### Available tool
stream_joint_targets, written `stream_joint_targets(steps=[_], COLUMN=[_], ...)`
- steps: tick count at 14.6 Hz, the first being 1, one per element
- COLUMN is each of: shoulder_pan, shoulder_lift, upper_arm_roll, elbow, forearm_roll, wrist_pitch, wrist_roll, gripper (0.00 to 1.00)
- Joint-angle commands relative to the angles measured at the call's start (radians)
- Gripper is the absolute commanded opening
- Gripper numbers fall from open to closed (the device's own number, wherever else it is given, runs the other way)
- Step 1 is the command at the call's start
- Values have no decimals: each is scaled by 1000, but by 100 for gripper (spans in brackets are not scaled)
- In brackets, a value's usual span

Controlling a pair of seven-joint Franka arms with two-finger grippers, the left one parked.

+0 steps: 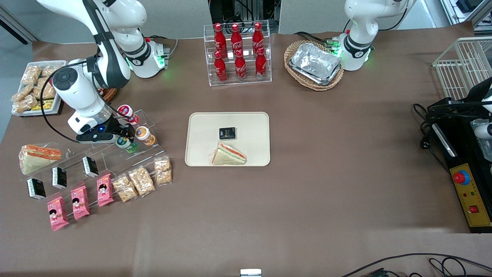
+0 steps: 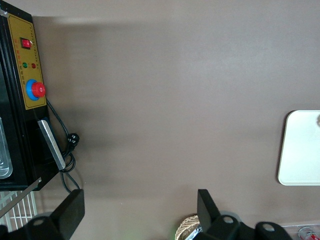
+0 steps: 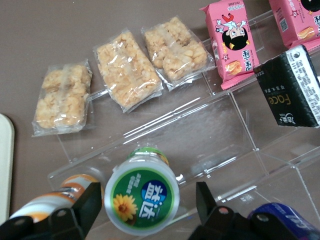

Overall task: Place green gum on tray
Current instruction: 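Close the right gripper on the green gum bottle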

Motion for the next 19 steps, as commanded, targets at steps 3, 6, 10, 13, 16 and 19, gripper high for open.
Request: stream_joint_targets(steps=[3,6,10,13,16,19], shoulder_pan=[-5,-5,-8,-8,-7,-5], shoulder_lift=[34,34,35,36,35,37], upper_arm_roll=[-2,-2,-3,-25,-29,-29], elbow=[19,19,22,123,302,486], forearm_roll=[-25,-25,-22,-22,-22,-16], wrist_pitch=[30,30,30,-82,-340,-579], wrist_roll=[19,21,21,6,2,2], gripper=[79,50,38,38,38,38])
